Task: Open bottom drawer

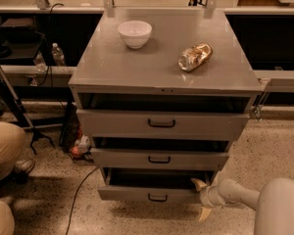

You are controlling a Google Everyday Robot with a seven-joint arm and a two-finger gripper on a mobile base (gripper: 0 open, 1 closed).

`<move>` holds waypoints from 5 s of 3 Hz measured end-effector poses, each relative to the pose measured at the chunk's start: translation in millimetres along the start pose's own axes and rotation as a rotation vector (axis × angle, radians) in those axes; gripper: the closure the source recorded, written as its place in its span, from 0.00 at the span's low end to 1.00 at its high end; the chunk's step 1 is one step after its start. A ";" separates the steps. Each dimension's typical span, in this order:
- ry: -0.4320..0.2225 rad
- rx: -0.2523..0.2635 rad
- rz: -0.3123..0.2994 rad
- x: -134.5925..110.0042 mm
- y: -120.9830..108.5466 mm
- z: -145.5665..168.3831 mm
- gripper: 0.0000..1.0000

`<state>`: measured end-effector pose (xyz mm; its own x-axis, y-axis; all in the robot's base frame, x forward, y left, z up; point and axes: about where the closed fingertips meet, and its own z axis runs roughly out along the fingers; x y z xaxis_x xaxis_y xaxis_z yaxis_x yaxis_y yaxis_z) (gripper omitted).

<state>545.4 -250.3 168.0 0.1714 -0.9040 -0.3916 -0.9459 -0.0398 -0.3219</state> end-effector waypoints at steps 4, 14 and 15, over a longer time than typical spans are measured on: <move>0.111 -0.036 0.094 12.3 27.1 -7.9 0.70; 0.170 -0.105 0.182 8.9 136.6 -41.2 0.89; 0.169 -0.106 0.182 8.1 137.7 -40.2 0.66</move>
Offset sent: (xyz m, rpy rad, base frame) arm -0.0051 -0.0001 -0.0112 -0.0897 0.0316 -0.0577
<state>405.5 -280.2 155.1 -0.0445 -0.9581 -0.2828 -0.9821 0.0938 -0.1633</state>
